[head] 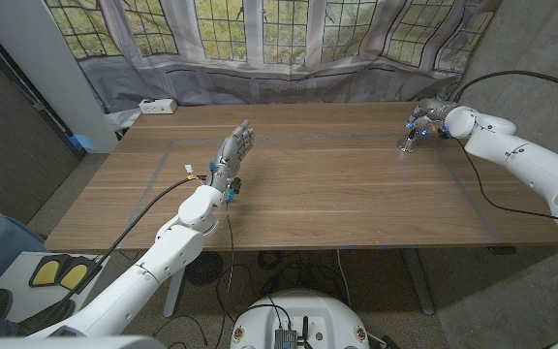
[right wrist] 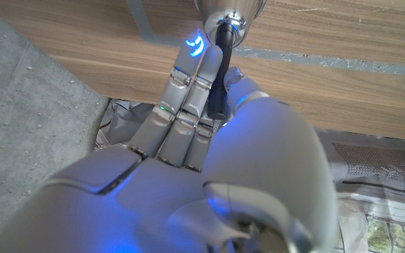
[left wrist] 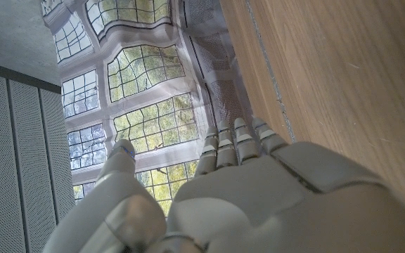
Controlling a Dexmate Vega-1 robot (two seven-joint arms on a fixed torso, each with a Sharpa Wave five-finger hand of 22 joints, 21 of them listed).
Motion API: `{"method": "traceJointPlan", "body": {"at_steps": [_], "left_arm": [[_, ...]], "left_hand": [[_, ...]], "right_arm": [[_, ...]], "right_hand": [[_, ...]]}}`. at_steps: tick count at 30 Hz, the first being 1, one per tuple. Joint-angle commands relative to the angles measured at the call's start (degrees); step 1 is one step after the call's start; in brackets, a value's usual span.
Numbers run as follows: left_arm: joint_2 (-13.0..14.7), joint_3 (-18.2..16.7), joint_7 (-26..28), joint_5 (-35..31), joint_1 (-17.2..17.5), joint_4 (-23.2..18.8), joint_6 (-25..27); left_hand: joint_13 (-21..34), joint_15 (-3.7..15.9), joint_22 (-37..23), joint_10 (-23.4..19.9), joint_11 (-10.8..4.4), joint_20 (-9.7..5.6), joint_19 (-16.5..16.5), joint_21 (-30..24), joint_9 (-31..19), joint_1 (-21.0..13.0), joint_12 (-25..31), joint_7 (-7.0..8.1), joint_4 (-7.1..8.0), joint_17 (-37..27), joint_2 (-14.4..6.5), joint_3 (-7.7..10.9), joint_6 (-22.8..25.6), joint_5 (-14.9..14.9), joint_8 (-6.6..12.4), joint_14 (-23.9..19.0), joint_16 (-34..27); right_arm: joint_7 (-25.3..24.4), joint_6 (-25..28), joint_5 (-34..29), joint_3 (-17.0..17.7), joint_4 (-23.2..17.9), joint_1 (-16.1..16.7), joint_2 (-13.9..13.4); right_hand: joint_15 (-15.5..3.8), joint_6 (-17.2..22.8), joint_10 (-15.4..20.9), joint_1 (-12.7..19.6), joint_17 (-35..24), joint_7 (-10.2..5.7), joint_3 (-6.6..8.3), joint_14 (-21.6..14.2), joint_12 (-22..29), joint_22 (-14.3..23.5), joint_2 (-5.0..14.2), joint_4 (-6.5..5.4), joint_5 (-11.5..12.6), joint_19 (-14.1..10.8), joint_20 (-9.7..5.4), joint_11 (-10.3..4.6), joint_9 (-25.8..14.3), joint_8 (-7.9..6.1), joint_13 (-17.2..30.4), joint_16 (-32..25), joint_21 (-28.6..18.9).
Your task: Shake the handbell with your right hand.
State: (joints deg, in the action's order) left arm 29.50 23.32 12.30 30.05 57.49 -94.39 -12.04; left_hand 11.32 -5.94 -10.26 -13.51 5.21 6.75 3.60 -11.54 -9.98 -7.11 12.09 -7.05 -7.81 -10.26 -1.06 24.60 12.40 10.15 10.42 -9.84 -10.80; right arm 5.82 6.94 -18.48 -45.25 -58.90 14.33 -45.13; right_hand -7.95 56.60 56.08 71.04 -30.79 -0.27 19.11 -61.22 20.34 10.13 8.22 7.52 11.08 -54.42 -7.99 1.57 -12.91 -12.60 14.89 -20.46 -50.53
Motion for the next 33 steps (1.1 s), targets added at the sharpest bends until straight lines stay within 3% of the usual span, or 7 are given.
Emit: {"method": "traceJointPlan", "body": {"at_steps": [1,12,15,20,27,33], "left_arm": [[-0.50,0.16,-0.25,0.22,-0.22,0.88,-0.44],[-0.29,0.26,-0.68,0.29,-0.52,1.06,-0.21],[-0.27,0.30,-0.81,0.34,-0.65,1.12,-0.14],[-0.20,0.38,-1.00,0.36,-0.84,1.18,0.02],[-0.05,0.43,-1.28,0.43,-1.02,1.22,0.19],[0.00,0.47,-1.52,0.61,-1.20,1.36,0.34]], "left_hand": [[0.29,-0.11,-0.14,-0.28,0.06,-0.01,0.14,0.04,-0.30,-0.49,0.25,-0.14,-0.05,-0.11,-0.16,0.16,0.52,-0.09,0.49,-0.51,-0.20],[0.28,-0.13,-0.14,-0.27,0.08,0.04,0.11,0.05,-0.30,-0.50,0.25,-0.08,-0.04,-0.10,-0.19,0.17,0.49,-0.09,0.45,-0.63,-0.21],[0.28,-0.14,-0.14,-0.31,0.04,0.03,0.12,0.05,-0.30,-0.50,0.27,0.00,-0.04,-0.10,-0.19,0.17,0.58,-0.09,0.48,-0.57,-0.18],[0.28,-0.11,-0.14,-0.30,0.00,0.07,0.13,0.04,-0.30,-0.50,0.26,-0.02,-0.03,-0.10,-0.19,0.17,0.58,-0.09,0.47,-0.63,-0.20],[0.28,-0.10,-0.15,-0.35,0.13,0.11,0.08,0.06,-0.30,-0.50,0.28,-0.01,-0.02,-0.10,-0.21,0.18,0.66,-0.09,0.48,-0.64,-0.18],[0.28,-0.10,-0.15,-0.32,-0.07,0.14,0.05,0.08,-0.30,-0.50,0.27,-0.02,-0.01,-0.10,-0.21,0.18,0.68,-0.09,0.47,-0.62,-0.16]], "right_arm": [[0.14,1.06,-1.66,-1.04,-0.52,-0.13,-0.35],[0.38,2.09,-2.49,-1.08,-1.70,0.40,-0.96],[0.49,2.13,-2.52,-0.98,-1.99,0.58,-1.17],[0.79,2.45,-2.79,-0.92,-2.60,0.80,-1.48],[1.24,3.67,-3.92,-1.13,-3.99,1.17,-2.00],[3.33,4.63,-4.55,-1.49,-4.44,0.84,-2.20]], "right_hand": [[-0.41,-1.63,-1.36,-0.63,-0.03,-0.31,-0.46,1.81,-0.63,-0.05,-0.65,-0.02,0.05,0.88,-0.27,0.06,-0.07,0.57,-0.01,0.50,-0.07],[1.23,-5.45,-5.35,-3.15,1.33,-0.07,-0.86,6.86,-2.51,-0.25,-2.19,-0.01,-0.41,4.20,0.82,0.37,0.08,1.55,-0.26,3.56,0.93],[2.44,-6.65,-6.54,-4.28,2.08,-0.04,-1.10,9.58,-3.03,-0.36,-3.17,0.02,-0.61,6.53,1.89,0.33,0.20,1.72,-0.35,5.21,1.91],[3.22,-8.05,-7.85,-5.55,3.50,-0.06,-1.02,12.21,-3.60,-0.55,-4.21,0.13,-0.79,8.14,2.88,0.36,0.34,1.84,-0.56,7.33,2.95],[4.91,-12.98,-12.89,-8.29,5.21,-0.49,-0.94,18.12,-5.55,-0.71,-5.40,-0.07,-0.66,14.41,4.90,-0.03,0.52,2.26,-0.89,9.84,6.80],[6.41,-19.04,-18.17,-11.04,6.40,-0.89,-1.09,22.73,-7.20,-0.70,-6.61,-0.28,-0.43,16.96,5.68,-0.28,0.63,2.73,-0.98,10.02,9.58]]}}
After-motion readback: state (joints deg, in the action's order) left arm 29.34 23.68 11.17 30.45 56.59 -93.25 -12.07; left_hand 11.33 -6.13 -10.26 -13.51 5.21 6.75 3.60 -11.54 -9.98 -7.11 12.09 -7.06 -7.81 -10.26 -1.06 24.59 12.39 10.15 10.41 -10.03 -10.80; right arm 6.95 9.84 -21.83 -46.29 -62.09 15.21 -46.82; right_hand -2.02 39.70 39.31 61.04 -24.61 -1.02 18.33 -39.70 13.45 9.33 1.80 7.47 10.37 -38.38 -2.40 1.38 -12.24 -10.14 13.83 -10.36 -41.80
